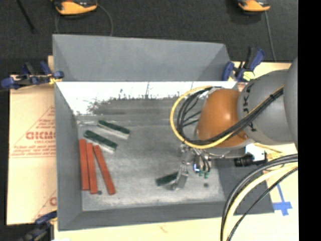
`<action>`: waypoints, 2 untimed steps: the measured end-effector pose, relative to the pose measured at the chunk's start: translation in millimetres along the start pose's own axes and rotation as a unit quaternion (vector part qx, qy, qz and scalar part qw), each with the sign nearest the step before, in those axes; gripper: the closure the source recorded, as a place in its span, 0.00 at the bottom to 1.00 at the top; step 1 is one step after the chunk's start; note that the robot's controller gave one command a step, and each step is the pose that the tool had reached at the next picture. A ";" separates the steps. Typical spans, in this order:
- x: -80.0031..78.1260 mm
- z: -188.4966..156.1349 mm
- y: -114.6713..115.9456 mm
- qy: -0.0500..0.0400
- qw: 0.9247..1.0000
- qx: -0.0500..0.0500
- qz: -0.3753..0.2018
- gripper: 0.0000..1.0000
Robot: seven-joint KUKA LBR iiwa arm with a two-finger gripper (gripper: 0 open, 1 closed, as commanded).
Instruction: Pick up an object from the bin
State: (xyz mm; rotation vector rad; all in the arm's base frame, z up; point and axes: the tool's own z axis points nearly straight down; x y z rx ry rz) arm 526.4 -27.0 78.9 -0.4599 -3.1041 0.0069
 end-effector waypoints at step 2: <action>15.8 -180.4 0.3 -0.007 1.000 -0.004 0.013 1.00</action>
Offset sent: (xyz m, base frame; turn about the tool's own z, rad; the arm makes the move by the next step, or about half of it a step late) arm 0.0000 0.0000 0.0000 0.0000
